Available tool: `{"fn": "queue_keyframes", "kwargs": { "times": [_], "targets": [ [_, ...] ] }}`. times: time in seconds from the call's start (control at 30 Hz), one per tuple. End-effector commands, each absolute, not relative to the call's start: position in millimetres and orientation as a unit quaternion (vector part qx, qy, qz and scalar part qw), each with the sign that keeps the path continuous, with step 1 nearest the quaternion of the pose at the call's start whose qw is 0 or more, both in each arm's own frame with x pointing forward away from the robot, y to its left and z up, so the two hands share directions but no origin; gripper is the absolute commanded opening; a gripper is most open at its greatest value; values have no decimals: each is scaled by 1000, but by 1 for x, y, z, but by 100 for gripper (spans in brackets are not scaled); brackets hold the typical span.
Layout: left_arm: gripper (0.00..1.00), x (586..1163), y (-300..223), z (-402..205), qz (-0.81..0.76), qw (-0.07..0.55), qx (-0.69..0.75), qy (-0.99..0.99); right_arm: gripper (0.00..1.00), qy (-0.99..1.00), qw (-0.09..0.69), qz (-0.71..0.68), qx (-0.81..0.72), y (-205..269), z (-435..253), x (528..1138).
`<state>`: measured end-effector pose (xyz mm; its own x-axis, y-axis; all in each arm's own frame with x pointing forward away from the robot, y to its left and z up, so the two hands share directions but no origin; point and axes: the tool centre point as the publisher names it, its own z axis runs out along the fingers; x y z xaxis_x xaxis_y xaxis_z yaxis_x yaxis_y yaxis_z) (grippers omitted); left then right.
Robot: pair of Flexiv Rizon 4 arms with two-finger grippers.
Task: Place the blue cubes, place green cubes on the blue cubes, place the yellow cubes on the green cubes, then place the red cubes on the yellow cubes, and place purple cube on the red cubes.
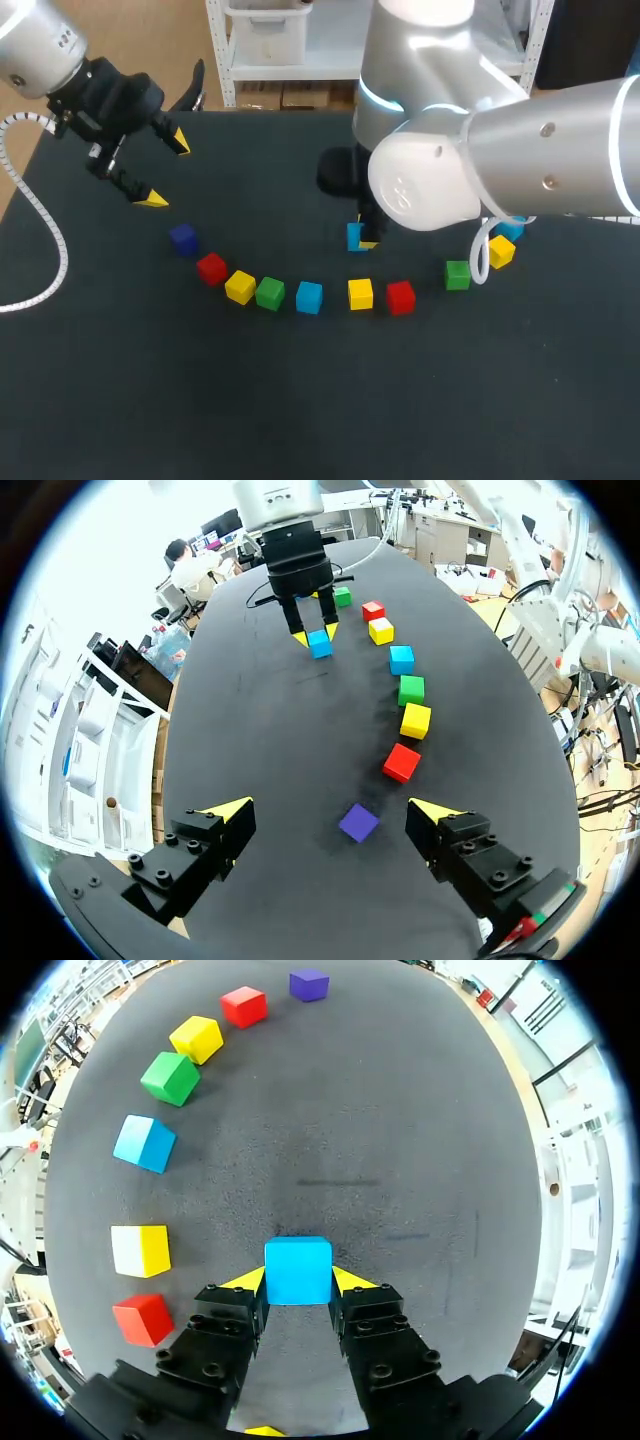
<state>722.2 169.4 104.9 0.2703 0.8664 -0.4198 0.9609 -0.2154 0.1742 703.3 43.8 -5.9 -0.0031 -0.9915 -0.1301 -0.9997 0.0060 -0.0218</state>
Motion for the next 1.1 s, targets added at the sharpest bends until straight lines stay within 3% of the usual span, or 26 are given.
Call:
{"fn": "queue_keyframes", "kwargs": {
  "times": [0.03,0.67,1.1],
  "targets": [
    [100,723,170,105,-116,203,771,592,0,707,54,39,-704,43,-6,703],
    [100,723,170,105,-116,203,771,592,11,708,55,38,-703,46,-7,702],
    [100,723,170,105,-116,203,771,592,44,709,53,38,-702,46,-7,703]
  ]
}}
